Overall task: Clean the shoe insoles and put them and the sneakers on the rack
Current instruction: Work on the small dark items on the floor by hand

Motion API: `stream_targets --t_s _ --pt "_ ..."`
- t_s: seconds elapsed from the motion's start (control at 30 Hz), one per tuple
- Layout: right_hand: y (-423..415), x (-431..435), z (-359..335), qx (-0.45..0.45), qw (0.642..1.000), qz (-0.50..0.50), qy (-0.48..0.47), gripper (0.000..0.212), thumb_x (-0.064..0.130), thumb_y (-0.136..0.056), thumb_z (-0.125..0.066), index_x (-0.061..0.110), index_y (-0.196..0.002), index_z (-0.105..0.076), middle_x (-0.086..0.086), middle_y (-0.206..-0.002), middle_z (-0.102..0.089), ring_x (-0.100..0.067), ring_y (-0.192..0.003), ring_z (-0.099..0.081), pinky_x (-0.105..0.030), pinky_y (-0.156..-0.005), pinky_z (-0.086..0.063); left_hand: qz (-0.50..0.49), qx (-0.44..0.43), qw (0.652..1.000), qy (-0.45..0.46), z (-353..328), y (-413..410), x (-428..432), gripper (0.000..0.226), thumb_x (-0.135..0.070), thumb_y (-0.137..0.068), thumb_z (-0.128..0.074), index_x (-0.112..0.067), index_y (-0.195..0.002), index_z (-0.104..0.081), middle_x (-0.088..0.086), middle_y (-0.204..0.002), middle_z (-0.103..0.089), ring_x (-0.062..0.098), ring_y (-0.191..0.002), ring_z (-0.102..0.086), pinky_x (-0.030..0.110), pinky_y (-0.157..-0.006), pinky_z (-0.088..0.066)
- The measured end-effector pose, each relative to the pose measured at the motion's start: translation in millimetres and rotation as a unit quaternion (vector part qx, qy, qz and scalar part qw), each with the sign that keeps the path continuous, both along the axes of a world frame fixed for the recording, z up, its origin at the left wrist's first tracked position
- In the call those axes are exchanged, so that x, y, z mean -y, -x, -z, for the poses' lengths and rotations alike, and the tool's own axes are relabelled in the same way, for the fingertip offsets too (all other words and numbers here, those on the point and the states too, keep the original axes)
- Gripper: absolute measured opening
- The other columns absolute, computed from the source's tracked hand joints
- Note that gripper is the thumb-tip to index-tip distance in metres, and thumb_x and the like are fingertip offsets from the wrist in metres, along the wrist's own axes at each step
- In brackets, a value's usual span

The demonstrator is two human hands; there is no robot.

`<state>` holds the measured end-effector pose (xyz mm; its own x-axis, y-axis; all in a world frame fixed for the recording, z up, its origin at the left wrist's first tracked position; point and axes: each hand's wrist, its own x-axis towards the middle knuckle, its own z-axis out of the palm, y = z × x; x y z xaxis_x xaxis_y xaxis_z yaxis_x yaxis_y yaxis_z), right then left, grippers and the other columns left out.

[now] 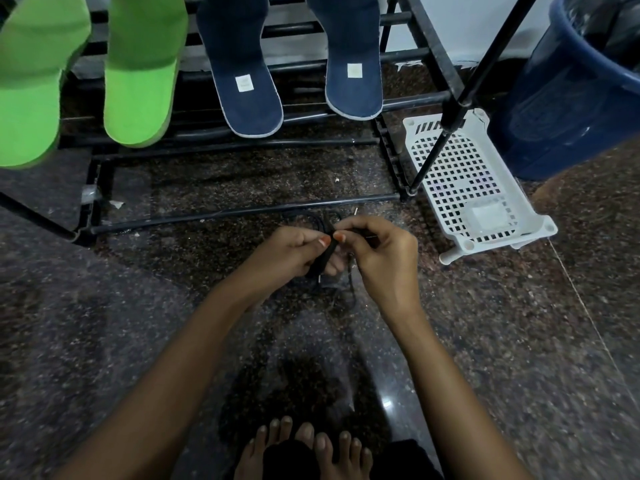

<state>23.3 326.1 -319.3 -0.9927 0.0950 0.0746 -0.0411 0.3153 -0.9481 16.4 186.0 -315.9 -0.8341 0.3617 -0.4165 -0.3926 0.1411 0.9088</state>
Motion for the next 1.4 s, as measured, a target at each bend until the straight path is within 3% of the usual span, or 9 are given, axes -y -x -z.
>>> stream_targets --t_s 0.3,0.47,0.63,0.87,1.0,1.13,1.2,1.3,1.4 --pt "4.7 -0.5 5.7 0.058 0.986 0.042 0.153 0.015 -0.009 -0.081 -0.058 0.004 -0.082 -0.065 0.001 -0.071 -0.063 0.002 -0.059 -0.057 -0.013 -0.058 -0.048 -0.024 0.019 0.996 -0.087 -4.8 -3.0 -2.1 0.027 -0.013 -0.097 -0.041 -0.007 -0.095 -0.068 -0.002 -0.068 -0.067 0.008 -0.067 -0.062 0.019 -0.069 -0.053" --pt "-0.1 3.6 18.9 0.100 0.980 0.043 0.166 0.023 -0.005 -0.085 -0.055 0.014 -0.079 -0.067 -0.005 -0.076 -0.067 -0.014 -0.067 -0.060 -0.024 -0.061 -0.050 -0.103 0.040 0.980 -0.166 -8.4 -2.1 -4.3 0.028 -0.012 -0.097 -0.039 -0.004 -0.093 -0.066 -0.001 -0.065 -0.066 0.007 -0.062 -0.062 0.026 -0.077 -0.057" --pt "-6.3 12.7 20.9 0.083 0.991 0.014 0.104 0.018 -0.004 -0.084 -0.059 0.010 -0.089 -0.069 0.008 -0.080 -0.067 0.004 -0.073 -0.061 -0.015 -0.070 -0.048 -0.166 0.078 0.955 -0.233 -7.9 -0.7 -6.2 0.027 -0.013 -0.098 -0.038 -0.001 -0.095 -0.063 -0.001 -0.066 -0.067 0.005 -0.059 -0.062 0.023 -0.076 -0.056" --pt "-11.1 15.8 24.4 0.024 0.997 -0.043 -0.051 0.015 0.000 -0.078 -0.066 0.001 -0.092 -0.071 0.001 -0.081 -0.064 0.005 -0.068 -0.054 -0.002 -0.069 -0.037 -0.265 0.066 0.924 -0.269 -6.3 6.5 -5.0 0.024 -0.009 -0.098 -0.038 -0.001 -0.097 -0.061 0.002 -0.076 -0.073 0.006 -0.069 -0.068 0.022 -0.078 -0.057" --pt "-13.8 17.9 25.1 -0.031 0.990 -0.063 -0.120 0.013 0.005 -0.077 -0.065 0.001 -0.087 -0.072 -0.006 -0.082 -0.068 -0.004 -0.077 -0.055 0.001 -0.069 -0.036 -0.264 0.048 0.931 -0.246 -2.0 7.4 -2.8 0.023 -0.006 -0.098 -0.038 -0.003 -0.100 -0.060 0.002 -0.082 -0.074 0.006 -0.078 -0.069 0.021 -0.081 -0.055" --pt "-13.3 15.7 22.0 -0.035 0.984 -0.071 -0.161 0.009 0.005 -0.077 -0.067 0.007 -0.085 -0.072 -0.004 -0.082 -0.068 -0.016 -0.074 -0.062 -0.024 -0.065 -0.047 -0.226 0.021 0.957 -0.180 3.5 4.3 -1.3 0.022 -0.006 -0.099 -0.039 -0.007 -0.101 -0.061 -0.001 -0.084 -0.074 0.006 -0.082 -0.069 0.018 -0.079 -0.055" --pt "-13.0 14.9 20.0 -0.037 0.983 -0.073 -0.165 0.010 0.002 -0.077 -0.067 0.008 -0.083 -0.071 -0.003 -0.081 -0.068 -0.017 -0.074 -0.062 -0.028 -0.065 -0.048 -0.197 0.002 0.971 -0.132 5.3 2.6 -0.7 0.022 -0.007 -0.099 -0.040 -0.009 -0.102 -0.062 -0.004 -0.085 -0.074 0.005 -0.085 -0.069 0.016 -0.074 -0.053" --pt "-10.9 13.5 14.9 -0.041 0.987 -0.065 -0.144 0.011 0.001 -0.076 -0.066 0.009 -0.082 -0.072 -0.004 -0.081 -0.068 -0.015 -0.077 -0.063 -0.025 -0.070 -0.049 -0.147 -0.011 0.988 -0.054 7.9 1.3 0.6 0.022 -0.011 -0.099 -0.042 -0.010 -0.103 -0.063 -0.006 -0.089 -0.072 0.002 -0.084 -0.067 0.012 -0.071 -0.050" --pt "-7.2 9.8 7.4 -0.027 0.994 -0.050 -0.090 0.012 -0.001 -0.077 -0.065 0.008 -0.082 -0.072 -0.003 -0.081 -0.069 -0.007 -0.075 -0.062 -0.017 -0.073 -0.049 -0.085 -0.023 0.996 0.011 7.5 -0.6 1.5 0.026 -0.014 -0.099 -0.042 -0.015 -0.088 -0.065 -0.003 -0.080 -0.068 0.003 -0.075 -0.062 0.015 -0.068 -0.046"
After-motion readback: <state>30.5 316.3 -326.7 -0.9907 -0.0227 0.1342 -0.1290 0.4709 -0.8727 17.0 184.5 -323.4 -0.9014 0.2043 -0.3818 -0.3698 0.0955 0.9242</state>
